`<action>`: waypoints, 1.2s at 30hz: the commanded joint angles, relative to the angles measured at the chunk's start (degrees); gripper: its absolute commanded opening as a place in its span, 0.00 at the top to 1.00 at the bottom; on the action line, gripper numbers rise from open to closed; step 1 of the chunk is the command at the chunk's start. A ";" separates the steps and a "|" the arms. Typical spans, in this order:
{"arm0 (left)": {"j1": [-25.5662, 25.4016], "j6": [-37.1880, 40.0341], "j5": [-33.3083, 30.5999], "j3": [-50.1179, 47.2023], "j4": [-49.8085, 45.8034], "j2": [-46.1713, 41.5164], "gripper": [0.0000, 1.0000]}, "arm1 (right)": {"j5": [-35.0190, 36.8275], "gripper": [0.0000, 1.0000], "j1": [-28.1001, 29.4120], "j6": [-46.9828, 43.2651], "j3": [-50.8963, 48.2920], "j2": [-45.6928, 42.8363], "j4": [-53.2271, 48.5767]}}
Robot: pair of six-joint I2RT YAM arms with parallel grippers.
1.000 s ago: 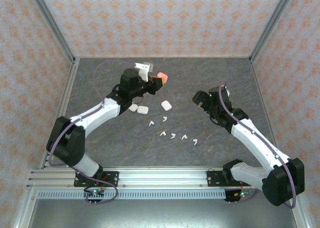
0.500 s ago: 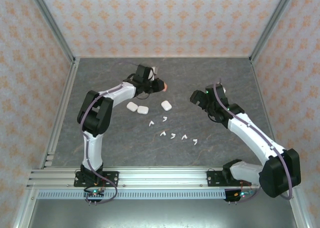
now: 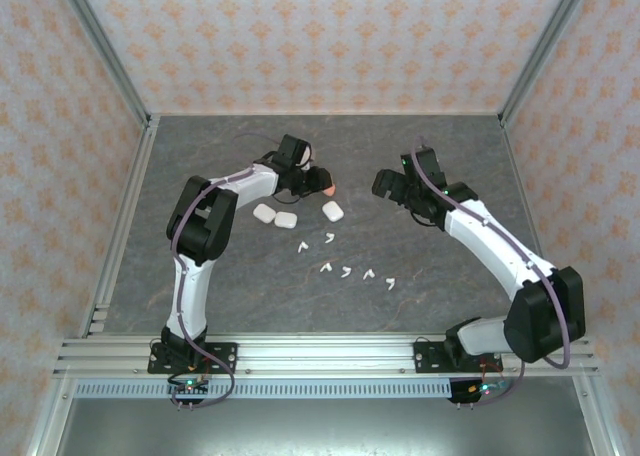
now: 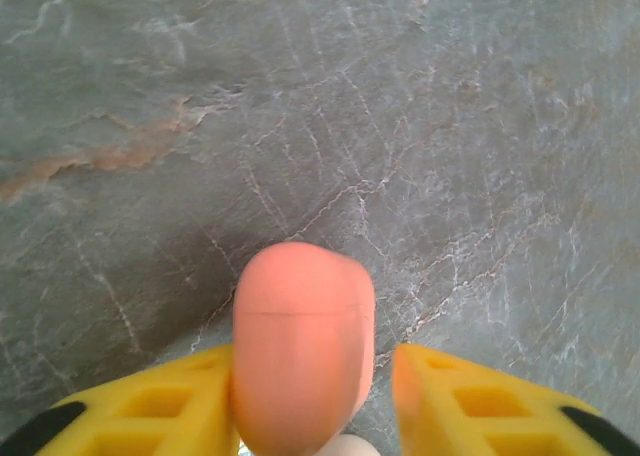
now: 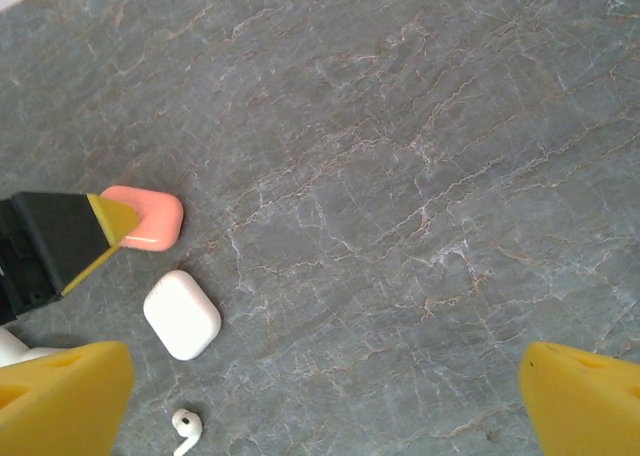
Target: Insert the wireless bluetooth earbuds into the charging case
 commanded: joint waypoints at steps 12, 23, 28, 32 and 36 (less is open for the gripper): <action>3.16 6.03 -12.42 -11.90 2.99 -22.70 0.41 | -5.20 0.01 1.75 -13.15 10.23 8.69 -13.67; 5.62 10.09 -29.48 -32.75 10.12 -52.63 0.27 | -1.63 0.01 12.47 -16.90 23.06 26.06 -18.44; 7.30 10.50 -27.37 -39.71 12.92 -64.01 0.05 | -2.41 0.02 13.86 -19.85 29.52 34.69 -20.49; 7.76 9.24 -26.73 -44.92 16.06 -71.25 0.00 | -2.91 0.06 14.41 -22.49 35.64 40.87 -23.14; 8.01 7.39 -29.87 -48.43 16.98 -76.37 0.00 | -2.77 0.10 14.68 -23.82 39.08 44.64 -24.31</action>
